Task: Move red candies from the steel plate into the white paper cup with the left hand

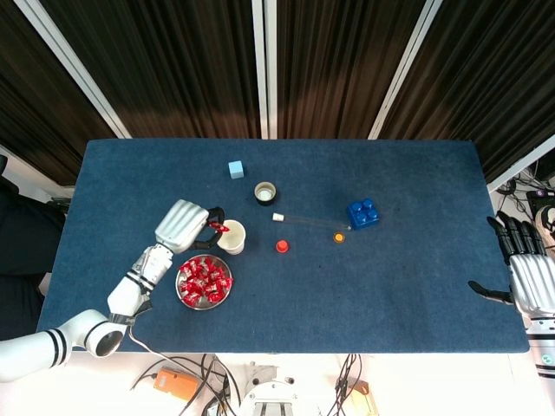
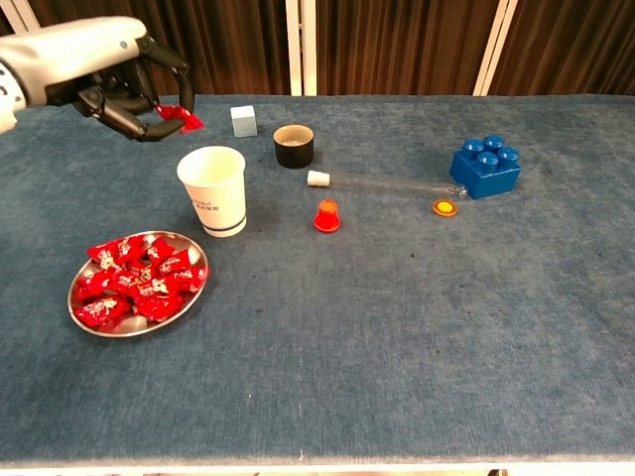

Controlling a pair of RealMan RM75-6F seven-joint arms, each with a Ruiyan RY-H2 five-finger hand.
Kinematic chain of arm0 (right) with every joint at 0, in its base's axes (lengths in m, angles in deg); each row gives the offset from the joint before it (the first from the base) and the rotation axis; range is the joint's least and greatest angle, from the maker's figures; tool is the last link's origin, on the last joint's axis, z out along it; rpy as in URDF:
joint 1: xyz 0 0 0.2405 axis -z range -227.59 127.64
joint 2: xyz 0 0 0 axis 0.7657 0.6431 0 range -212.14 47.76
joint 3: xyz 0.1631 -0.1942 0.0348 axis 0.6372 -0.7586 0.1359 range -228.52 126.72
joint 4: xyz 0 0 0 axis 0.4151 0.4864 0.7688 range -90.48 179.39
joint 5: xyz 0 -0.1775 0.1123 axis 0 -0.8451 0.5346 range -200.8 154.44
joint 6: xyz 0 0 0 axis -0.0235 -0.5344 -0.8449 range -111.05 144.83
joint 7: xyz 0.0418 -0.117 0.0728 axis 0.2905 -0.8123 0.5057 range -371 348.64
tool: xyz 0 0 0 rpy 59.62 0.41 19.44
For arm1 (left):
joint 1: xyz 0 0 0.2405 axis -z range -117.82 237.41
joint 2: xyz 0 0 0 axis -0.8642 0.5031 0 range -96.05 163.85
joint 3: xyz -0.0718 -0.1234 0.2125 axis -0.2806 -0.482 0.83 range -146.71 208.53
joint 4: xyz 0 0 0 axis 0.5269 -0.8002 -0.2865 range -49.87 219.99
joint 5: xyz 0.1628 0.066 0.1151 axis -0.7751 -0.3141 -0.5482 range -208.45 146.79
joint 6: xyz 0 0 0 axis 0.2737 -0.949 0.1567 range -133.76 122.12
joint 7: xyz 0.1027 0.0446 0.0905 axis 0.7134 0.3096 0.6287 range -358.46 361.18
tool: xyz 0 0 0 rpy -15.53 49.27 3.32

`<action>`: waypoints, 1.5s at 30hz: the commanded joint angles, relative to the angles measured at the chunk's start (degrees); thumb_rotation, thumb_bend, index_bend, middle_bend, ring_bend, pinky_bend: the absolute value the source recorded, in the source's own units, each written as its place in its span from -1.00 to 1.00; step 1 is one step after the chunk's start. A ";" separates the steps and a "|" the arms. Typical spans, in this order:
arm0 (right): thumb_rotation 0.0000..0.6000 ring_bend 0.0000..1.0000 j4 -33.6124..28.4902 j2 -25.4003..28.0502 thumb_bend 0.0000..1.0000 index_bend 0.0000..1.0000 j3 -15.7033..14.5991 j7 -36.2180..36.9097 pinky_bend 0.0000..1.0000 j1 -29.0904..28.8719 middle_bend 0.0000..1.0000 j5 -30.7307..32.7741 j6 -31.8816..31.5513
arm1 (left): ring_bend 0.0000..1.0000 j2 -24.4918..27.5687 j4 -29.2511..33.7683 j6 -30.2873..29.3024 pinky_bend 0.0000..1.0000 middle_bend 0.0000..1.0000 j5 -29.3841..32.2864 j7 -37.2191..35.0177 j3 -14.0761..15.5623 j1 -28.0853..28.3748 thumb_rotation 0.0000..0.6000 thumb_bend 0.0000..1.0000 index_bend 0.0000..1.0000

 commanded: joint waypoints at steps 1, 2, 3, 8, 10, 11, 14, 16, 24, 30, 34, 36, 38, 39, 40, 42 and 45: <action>1.00 -1.00 0.06 -0.07 -0.80 -1.00 0.01 -0.02 -1.00 -0.10 -1.00 0.02 0.14 | 0.86 -0.77 -0.73 1.11 0.68 0.97 1.02 1.42 0.53 0.96 1.00 -0.11 0.14; 1.00 -1.00 0.08 -0.08 -0.80 -1.00 -0.01 -0.04 -1.00 -0.13 -1.00 0.01 0.20 | 0.86 -1.07 -0.87 1.16 0.68 0.97 1.19 1.76 0.72 1.13 1.00 -0.11 0.14; 1.00 -1.00 0.07 -0.08 -0.80 -1.00 -0.01 -0.06 -1.00 -0.16 -1.00 0.05 0.27 | 0.86 -1.30 -0.95 1.15 0.68 0.97 1.33 1.92 0.83 1.23 1.00 -0.11 0.14; 1.00 -1.00 -0.02 -0.13 -0.80 -1.00 0.03 -0.24 -1.00 -0.31 -1.00 0.18 0.48 | 0.86 -1.88 -1.48 2.66 0.68 0.96 3.49 3.08 1.23 2.06 1.00 -0.19 -0.04; 1.00 -1.00 -0.02 -0.14 -0.80 -1.00 0.02 -0.27 -1.00 -0.33 -1.00 0.20 0.53 | 0.86 -1.51 -0.97 3.32 0.68 0.96 4.64 3.64 1.37 2.16 1.00 -0.28 -0.21; 1.00 -1.00 -0.03 -0.16 -0.80 -1.00 0.02 -0.30 -1.00 -0.36 -1.00 0.27 0.59 | 0.86 -1.07 -0.37 3.52 0.68 0.96 5.27 4.15 1.54 2.11 1.00 -0.37 -0.29; 1.00 -1.00 -0.05 -0.19 -0.80 -1.00 0.02 -0.29 -1.00 -0.37 -1.00 0.27 0.58 | 0.86 -0.12 1.25 1.80 0.68 0.96 5.57 5.18 1.99 1.22 1.00 -0.63 -0.48; 1.00 -1.00 -0.04 -0.19 -0.81 -1.00 0.04 -0.26 -1.00 -0.37 -1.00 0.20 0.49 | 0.86 0.61 2.39 -0.20 0.68 0.96 5.05 4.97 2.34 0.14 1.00 -0.68 -0.51; 1.00 -1.00 -0.15 -0.25 -0.80 -1.00 0.06 -0.07 -1.00 -0.22 -1.00 -0.68 -0.49 | 0.86 5.47 7.34 -11.83 0.68 0.96 -1.03 0.01 7.21 -8.28 1.00 -0.62 -0.41; 1.00 -1.00 -0.34 -0.38 -0.80 -1.00 0.11 -0.40 -1.00 -0.48 -1.00 -0.95 -0.40 | 0.86 6.47 6.29 -16.43 0.68 0.96 -4.60 -1.26 11.78 -13.15 1.00 -0.57 -0.34; 1.00 -1.00 -0.83 -0.03 -0.80 -1.00 0.20 -0.86 -1.00 -0.62 -1.00 -1.14 -0.44 | 0.85 5.87 5.10 -15.26 0.68 0.96 -4.23 -1.35 14.17 -14.87 1.00 -0.54 -0.34; 1.00 -1.00 -1.06 0.16 -0.80 -1.00 0.23 -1.00 -1.00 -0.63 -1.00 -1.24 -0.55 | 0.85 5.03 4.06 -14.20 0.68 0.96 -4.22 -1.54 15.16 -15.27 1.00 -0.52 -0.34; 1.00 -1.00 -1.32 0.40 -0.80 -1.00 0.26 -1.17 -1.00 -0.64 -1.00 -1.29 -0.59 | 0.85 4.05 2.80 -12.72 0.68 0.96 -4.44 -0.96 16.28 -15.43 1.00 -0.51 -0.34; 1.00 -1.00 -1.43 0.47 -0.80 -1.00 0.26 -1.23 -1.00 -0.64 -1.00 -1.33 -0.62 | 0.85 3.60 2.31 -12.34 0.68 0.96 -4.61 -0.46 16.61 -15.49 1.00 -0.51 -0.34; 1.00 -1.00 -1.57 0.58 -0.80 -1.00 0.24 -1.30 -1.00 -0.64 -1.00 -1.42 -0.67 | 0.85 2.99 1.86 -12.12 0.68 0.96 -4.90 0.04 16.90 -15.61 1.00 -0.51 -0.34; 1.00 -1.00 -1.77 0.72 -0.80 -1.00 0.17 -1.39 -1.00 -0.59 -1.00 -1.56 -0.75 | 0.85 2.21 1.44 -11.90 0.68 0.96 -5.21 0.10 17.16 -15.83 1.00 -0.51 -0.34; 1.00 -1.00 -1.99 0.84 -0.81 -1.00 0.09 -1.46 -1.00 -0.50 -1.00 -1.67 -0.89 | 0.85 1.34 0.91 -11.54 0.68 0.96 -5.46 -0.07 17.22 -16.01 1.00 -0.50 -0.34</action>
